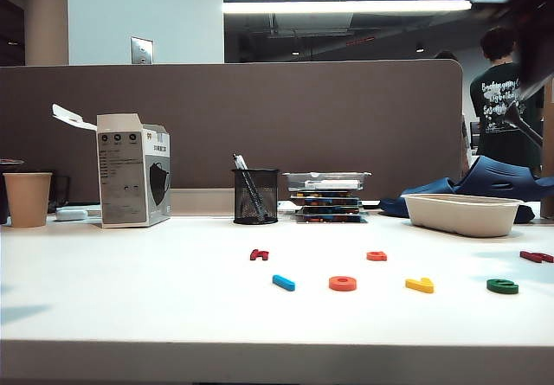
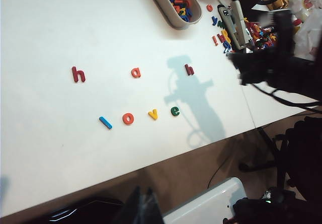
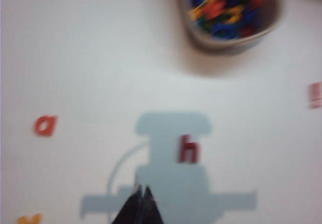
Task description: Select the appropriate letters from the row of letter magnets placed on the table to arrange into the word "love".
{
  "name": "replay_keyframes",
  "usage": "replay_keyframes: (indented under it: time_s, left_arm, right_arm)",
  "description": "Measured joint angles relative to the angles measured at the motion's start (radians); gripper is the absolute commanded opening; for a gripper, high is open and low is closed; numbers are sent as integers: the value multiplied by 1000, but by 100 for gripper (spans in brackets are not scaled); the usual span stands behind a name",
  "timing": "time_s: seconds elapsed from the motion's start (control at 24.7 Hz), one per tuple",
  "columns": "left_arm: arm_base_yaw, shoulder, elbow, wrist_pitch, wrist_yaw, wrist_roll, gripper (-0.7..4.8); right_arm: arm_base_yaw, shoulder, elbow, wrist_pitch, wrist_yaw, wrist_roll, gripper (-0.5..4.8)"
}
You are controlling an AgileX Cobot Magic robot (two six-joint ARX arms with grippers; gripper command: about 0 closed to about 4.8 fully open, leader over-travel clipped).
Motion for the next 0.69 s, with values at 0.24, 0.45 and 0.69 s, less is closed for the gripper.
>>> replay_keyframes:
  time_s: [0.24, 0.45, 0.69]
  left_arm:
    - [-1, 6, 0, 58, -10, 36, -5]
    - [3, 36, -5, 197, -232, 237, -6]
    - [153, 50, -22, 470, -369, 472, -5]
  right_arm:
    - [-240, -272, -61, -7, -124, -95, -8]
    - [-279, -488, -234, 26, -164, -96, -8]
    - [-280, -679, -374, 83, -183, -51, -8]
